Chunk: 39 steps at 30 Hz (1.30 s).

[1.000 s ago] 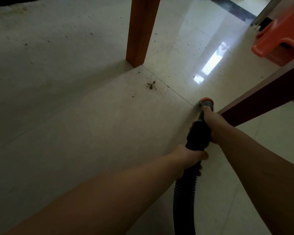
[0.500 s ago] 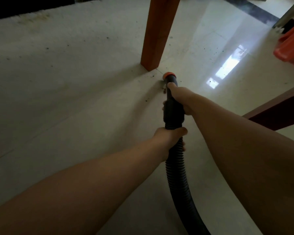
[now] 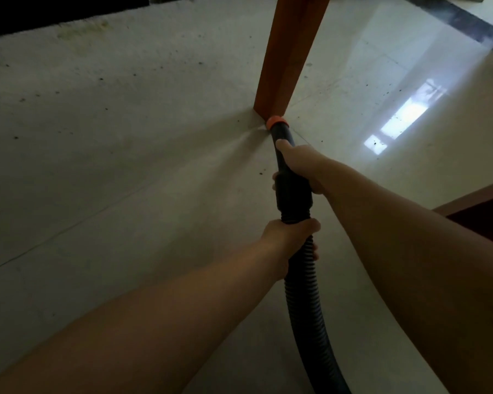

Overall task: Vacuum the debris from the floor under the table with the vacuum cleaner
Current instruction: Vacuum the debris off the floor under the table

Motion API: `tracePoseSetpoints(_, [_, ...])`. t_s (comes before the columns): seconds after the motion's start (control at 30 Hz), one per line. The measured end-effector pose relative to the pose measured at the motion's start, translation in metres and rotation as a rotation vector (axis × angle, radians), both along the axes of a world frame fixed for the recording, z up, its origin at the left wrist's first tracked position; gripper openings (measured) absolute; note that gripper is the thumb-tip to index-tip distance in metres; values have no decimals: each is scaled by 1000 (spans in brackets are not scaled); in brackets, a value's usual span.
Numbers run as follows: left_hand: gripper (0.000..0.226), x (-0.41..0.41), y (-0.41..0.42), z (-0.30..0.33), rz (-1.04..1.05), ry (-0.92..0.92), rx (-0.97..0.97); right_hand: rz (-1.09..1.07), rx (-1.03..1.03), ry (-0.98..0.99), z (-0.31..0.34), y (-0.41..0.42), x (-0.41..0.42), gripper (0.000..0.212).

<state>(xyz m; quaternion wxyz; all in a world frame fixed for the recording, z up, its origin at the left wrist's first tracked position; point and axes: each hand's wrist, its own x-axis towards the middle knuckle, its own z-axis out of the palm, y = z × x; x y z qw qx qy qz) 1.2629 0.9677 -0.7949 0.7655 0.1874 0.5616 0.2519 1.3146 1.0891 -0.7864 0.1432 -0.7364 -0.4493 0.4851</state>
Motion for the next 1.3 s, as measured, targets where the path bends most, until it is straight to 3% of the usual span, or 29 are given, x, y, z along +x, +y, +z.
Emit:
tracePoseSetpoints(0.33, [19,-37,5,5,92,-16,-22,103,17,81,5,6,-49,51])
tracePoseSetpoints(0.47, [18,-27,-6,11,-43,-17,-20,17,6,40,3,-3,-23,40])
tracePoseSetpoints(0.6, [16,6,-14,25,-143,-68,-34,-132,-12,-61,15,-16,25,59])
tracePoseSetpoints(0.7, [16,29,-25,32,-154,-114,-39,-198,-58,-1,32,-35,48,60])
tracePoseSetpoints(1.07, [12,-6,-61,23,-100,-60,-42,-61,-87,37,40,-77,-4,40])
tracePoseSetpoints(1.3, [16,29,-59,37,-196,-160,-38,-259,-40,-32,43,-80,51,56])
